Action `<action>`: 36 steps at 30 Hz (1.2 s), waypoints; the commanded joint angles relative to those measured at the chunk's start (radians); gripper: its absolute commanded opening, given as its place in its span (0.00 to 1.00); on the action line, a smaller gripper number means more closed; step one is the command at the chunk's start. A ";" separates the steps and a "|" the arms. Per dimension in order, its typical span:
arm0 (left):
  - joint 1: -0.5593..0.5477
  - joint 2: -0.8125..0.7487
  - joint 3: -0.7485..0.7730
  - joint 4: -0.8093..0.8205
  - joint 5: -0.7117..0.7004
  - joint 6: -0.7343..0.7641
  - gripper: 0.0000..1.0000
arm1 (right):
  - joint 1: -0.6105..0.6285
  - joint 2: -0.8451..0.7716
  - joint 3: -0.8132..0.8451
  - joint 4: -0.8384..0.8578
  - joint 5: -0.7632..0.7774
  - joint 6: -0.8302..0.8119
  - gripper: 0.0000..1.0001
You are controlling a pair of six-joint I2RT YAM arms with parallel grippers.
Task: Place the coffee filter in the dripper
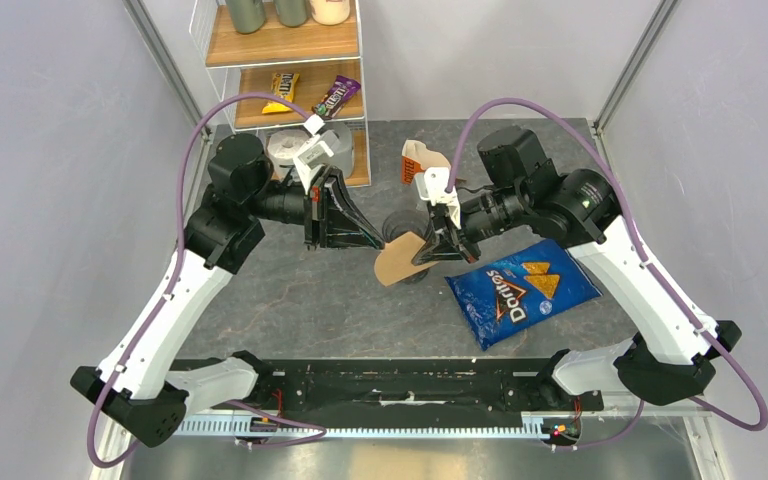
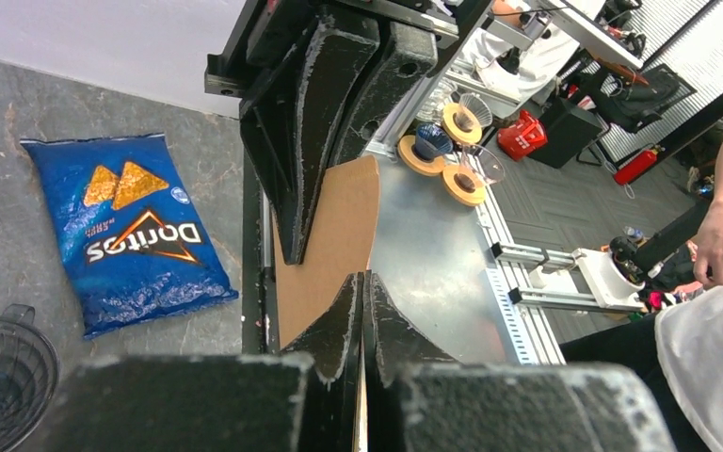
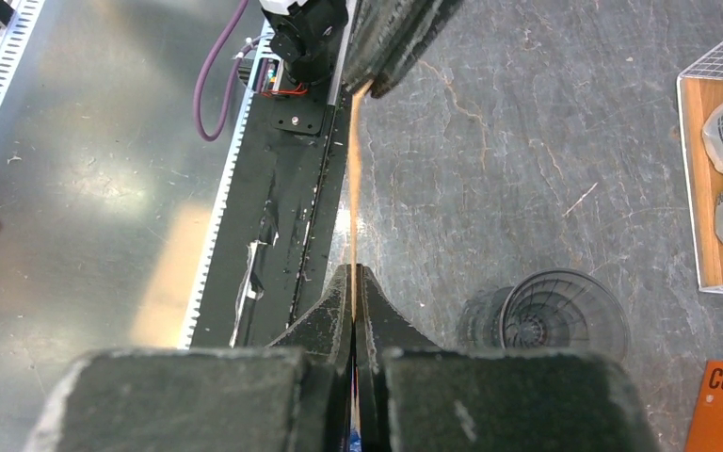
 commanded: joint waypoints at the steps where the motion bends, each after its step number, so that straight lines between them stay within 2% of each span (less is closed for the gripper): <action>1: 0.002 -0.014 -0.030 0.108 0.020 -0.109 0.02 | 0.018 -0.009 -0.008 -0.004 0.022 -0.053 0.00; 9: 0.002 -0.011 -0.039 0.108 0.013 -0.115 0.02 | 0.052 -0.004 -0.002 0.007 0.035 -0.114 0.00; 14: 0.007 -0.031 -0.051 0.121 0.091 -0.105 0.03 | 0.054 -0.010 -0.008 -0.005 0.051 -0.119 0.00; 17: 0.020 -0.039 -0.053 0.105 0.137 -0.087 0.17 | 0.054 -0.017 -0.010 -0.019 0.050 -0.118 0.00; 22: 0.037 -0.038 -0.041 0.080 0.160 -0.024 0.29 | 0.053 -0.011 -0.005 -0.043 0.039 -0.112 0.00; 28: 0.035 -0.026 -0.035 0.045 0.168 -0.004 0.24 | 0.054 -0.003 0.012 -0.055 0.036 -0.097 0.00; 36: 0.032 -0.018 -0.029 0.031 0.140 0.001 0.27 | 0.054 0.005 0.019 -0.050 0.029 -0.086 0.00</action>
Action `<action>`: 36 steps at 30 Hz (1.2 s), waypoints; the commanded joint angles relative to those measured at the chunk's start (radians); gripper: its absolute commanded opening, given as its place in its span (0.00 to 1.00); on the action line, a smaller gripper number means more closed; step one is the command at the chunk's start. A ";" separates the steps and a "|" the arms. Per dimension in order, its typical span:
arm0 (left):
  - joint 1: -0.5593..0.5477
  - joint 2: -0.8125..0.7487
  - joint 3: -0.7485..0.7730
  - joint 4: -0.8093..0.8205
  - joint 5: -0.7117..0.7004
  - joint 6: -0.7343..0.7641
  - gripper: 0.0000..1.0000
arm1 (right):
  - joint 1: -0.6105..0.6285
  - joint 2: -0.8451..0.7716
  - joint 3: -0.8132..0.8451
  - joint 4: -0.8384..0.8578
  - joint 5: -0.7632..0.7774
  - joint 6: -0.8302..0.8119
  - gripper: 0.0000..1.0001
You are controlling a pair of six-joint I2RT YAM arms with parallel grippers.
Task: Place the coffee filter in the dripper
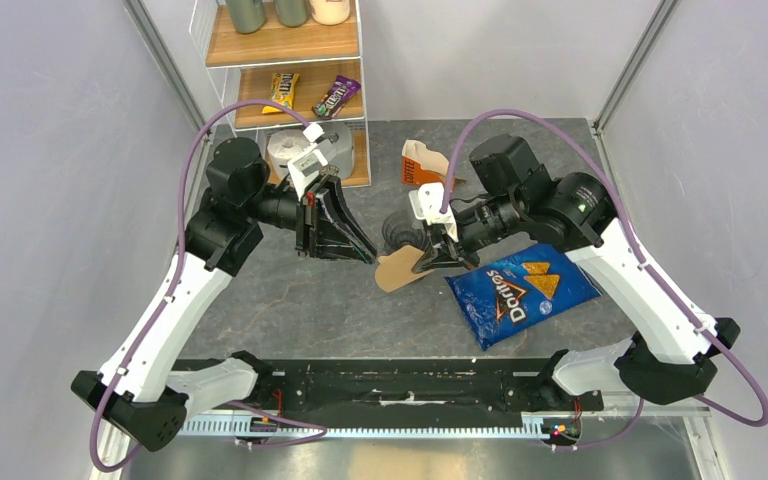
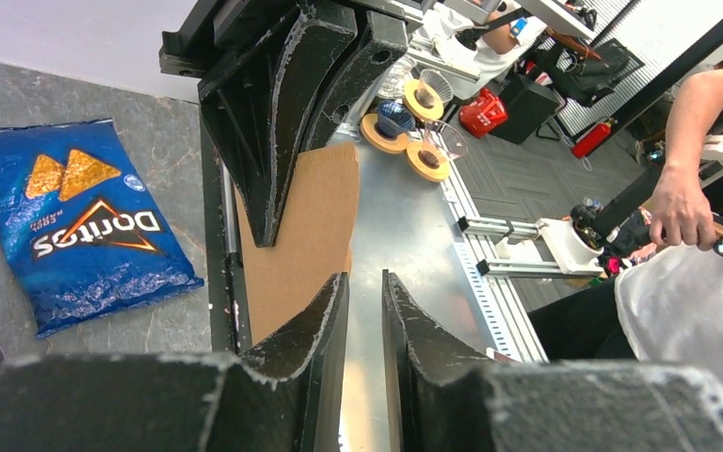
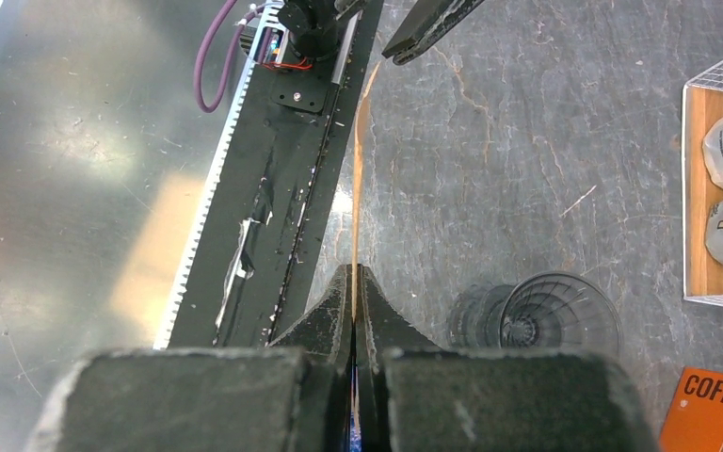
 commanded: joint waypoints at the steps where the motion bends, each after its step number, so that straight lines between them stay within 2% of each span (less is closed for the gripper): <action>1: -0.002 0.005 0.029 -0.019 0.009 0.040 0.27 | 0.005 0.005 0.021 0.001 -0.014 0.017 0.00; 8: -0.030 0.012 0.046 -0.106 -0.016 0.119 0.26 | 0.008 0.016 0.027 0.002 -0.019 0.019 0.00; 14: -0.036 0.020 0.054 -0.137 -0.018 0.140 0.17 | 0.011 0.016 0.026 0.003 -0.018 0.014 0.00; 18: -0.036 0.019 0.056 -0.155 -0.037 0.155 0.31 | 0.013 0.016 0.025 0.002 -0.018 0.009 0.00; 24: -0.036 0.028 0.087 -0.261 -0.058 0.244 0.33 | 0.015 0.013 0.024 -0.002 -0.016 0.010 0.00; 31: -0.036 0.033 0.100 -0.264 -0.042 0.247 0.19 | 0.018 0.013 0.020 -0.006 -0.016 0.002 0.00; 36: -0.037 0.036 0.099 -0.264 -0.034 0.243 0.03 | 0.023 0.012 0.019 -0.006 -0.014 -0.003 0.00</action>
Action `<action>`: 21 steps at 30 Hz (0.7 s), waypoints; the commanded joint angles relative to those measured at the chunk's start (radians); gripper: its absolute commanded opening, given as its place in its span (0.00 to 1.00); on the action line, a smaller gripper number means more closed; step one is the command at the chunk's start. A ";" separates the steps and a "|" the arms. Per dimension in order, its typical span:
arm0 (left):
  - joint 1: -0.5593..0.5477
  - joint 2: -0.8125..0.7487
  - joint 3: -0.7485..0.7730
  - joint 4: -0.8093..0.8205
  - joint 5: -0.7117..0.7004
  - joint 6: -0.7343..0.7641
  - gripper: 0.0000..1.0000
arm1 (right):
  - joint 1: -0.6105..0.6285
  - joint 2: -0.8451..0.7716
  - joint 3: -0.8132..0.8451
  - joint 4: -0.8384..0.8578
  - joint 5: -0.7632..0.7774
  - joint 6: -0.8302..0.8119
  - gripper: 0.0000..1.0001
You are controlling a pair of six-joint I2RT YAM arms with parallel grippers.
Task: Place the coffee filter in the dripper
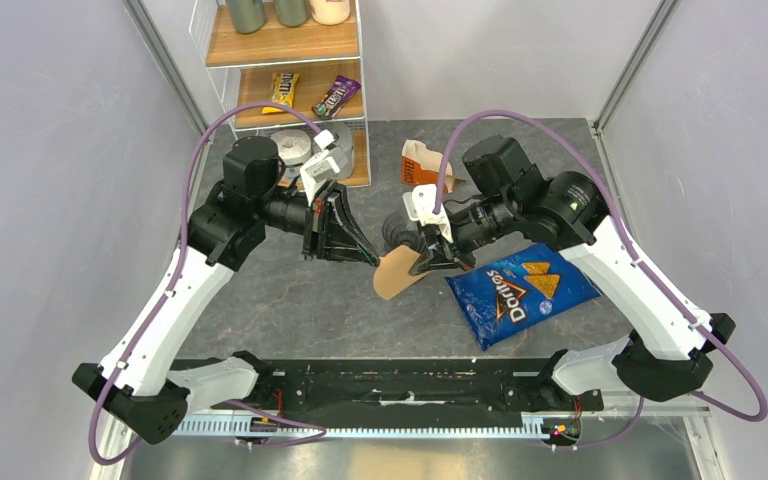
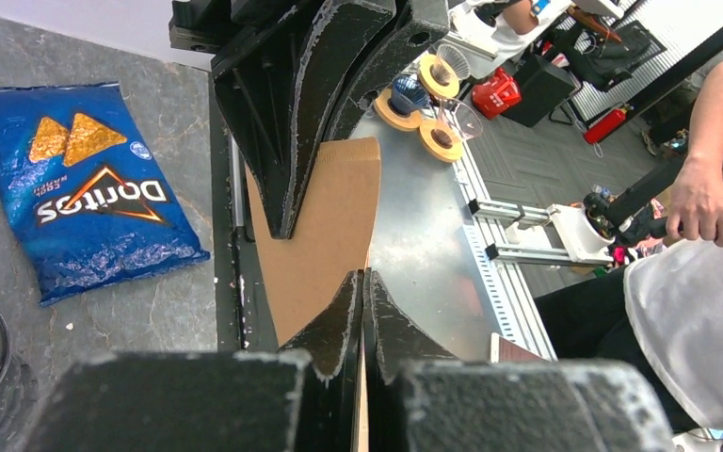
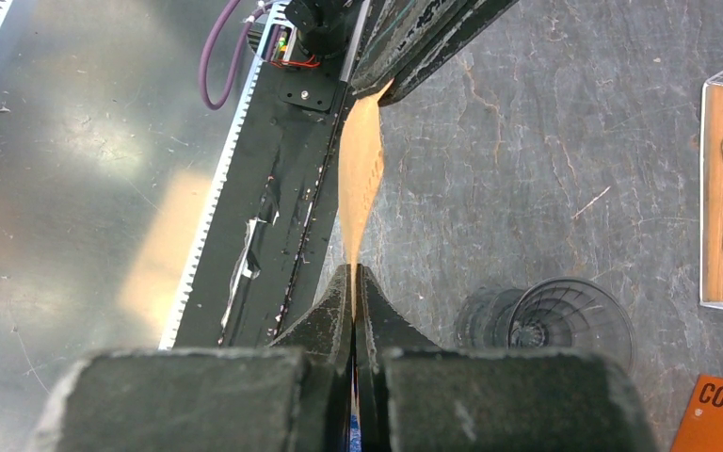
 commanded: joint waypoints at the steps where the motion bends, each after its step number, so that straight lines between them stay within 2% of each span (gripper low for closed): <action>1: -0.004 -0.001 0.034 -0.001 0.021 0.037 0.02 | 0.009 -0.007 0.018 -0.005 -0.012 -0.009 0.00; 8: -0.003 -0.010 0.030 0.000 0.037 0.032 0.05 | 0.010 -0.013 0.010 -0.015 -0.010 -0.021 0.00; 14: -0.002 -0.005 0.036 0.000 0.042 0.029 0.16 | 0.010 -0.015 0.012 -0.024 -0.010 -0.029 0.00; 21: -0.001 0.003 0.043 0.002 0.041 0.031 0.16 | 0.010 -0.018 0.007 -0.029 -0.009 -0.035 0.00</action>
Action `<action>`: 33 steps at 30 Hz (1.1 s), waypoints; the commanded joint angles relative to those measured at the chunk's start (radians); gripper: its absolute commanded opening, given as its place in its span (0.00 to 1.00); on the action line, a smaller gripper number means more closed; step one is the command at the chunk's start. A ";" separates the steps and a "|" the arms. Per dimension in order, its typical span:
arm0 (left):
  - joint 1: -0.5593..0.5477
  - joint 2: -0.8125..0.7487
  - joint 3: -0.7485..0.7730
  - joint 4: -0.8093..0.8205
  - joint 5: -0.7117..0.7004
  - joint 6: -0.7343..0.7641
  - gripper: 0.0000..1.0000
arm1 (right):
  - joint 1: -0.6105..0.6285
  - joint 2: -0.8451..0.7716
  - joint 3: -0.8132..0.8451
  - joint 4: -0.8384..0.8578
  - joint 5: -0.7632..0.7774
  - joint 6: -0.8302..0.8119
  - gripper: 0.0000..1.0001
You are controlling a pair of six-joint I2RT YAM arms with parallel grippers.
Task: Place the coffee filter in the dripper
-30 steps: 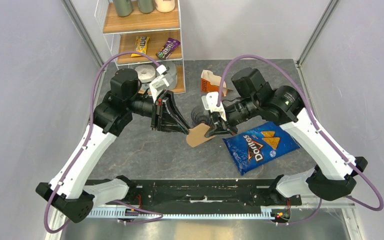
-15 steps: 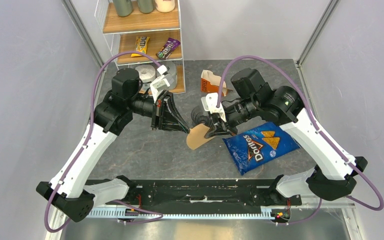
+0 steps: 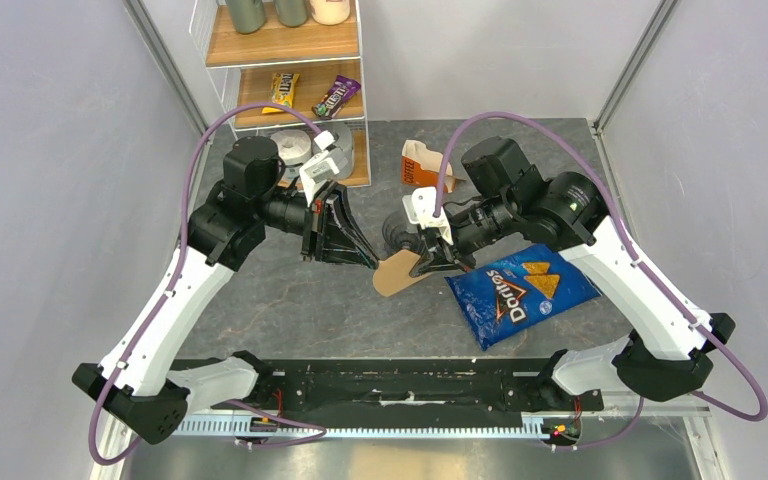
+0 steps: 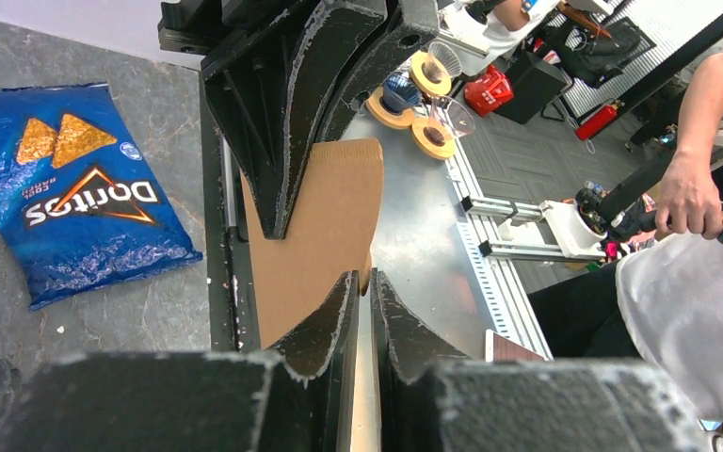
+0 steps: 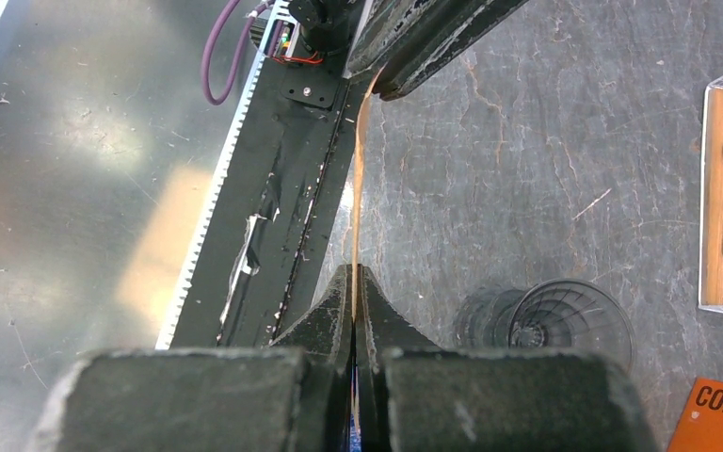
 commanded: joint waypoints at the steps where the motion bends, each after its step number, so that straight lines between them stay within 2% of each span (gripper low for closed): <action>1: -0.001 0.004 0.044 0.009 0.022 0.027 0.15 | 0.005 -0.018 0.006 -0.017 -0.009 -0.016 0.00; 6: -0.001 0.008 0.045 0.008 0.023 0.026 0.02 | 0.006 -0.016 0.007 -0.016 -0.011 -0.019 0.00; 21: -0.002 0.017 0.024 0.021 -0.003 0.025 0.02 | 0.035 0.005 0.016 0.010 -0.009 -0.040 0.00; 33: -0.003 0.015 0.001 0.048 0.036 0.025 0.02 | 0.040 0.024 0.021 0.029 0.017 -0.023 0.00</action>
